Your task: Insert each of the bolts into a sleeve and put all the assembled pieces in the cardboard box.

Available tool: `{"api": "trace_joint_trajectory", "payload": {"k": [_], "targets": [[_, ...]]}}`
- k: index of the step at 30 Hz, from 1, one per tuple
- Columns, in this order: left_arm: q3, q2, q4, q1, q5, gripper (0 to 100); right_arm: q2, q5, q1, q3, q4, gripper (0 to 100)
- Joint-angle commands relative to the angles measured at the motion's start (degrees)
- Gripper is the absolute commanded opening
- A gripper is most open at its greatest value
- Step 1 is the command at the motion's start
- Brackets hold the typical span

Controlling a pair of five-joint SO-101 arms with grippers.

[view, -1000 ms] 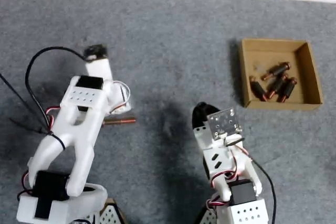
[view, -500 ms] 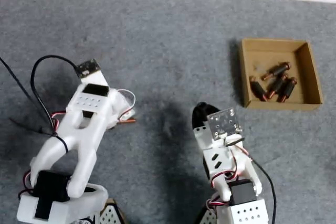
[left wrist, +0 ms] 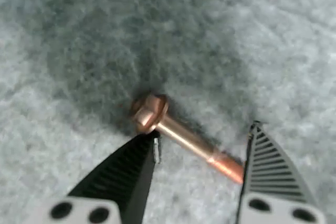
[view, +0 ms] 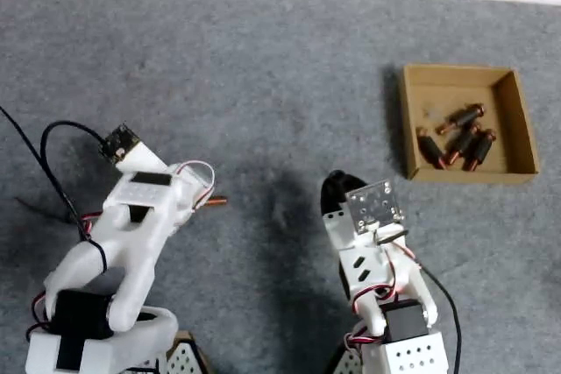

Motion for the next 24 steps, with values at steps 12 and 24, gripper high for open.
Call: {"api": "trace_joint_trajectory", "payload": {"k": [12, 24], "targets": [[0.13, -0.13, -3.16, -4.35, -0.18, 3, -1.19, -0.18, 0.66, 2.51, 0.31, 0.3], [0.13, -16.40, -2.81, -1.01, -2.99, 0, -1.19, -0.53, 0.57, 2.15, 0.40, 0.3]]}}
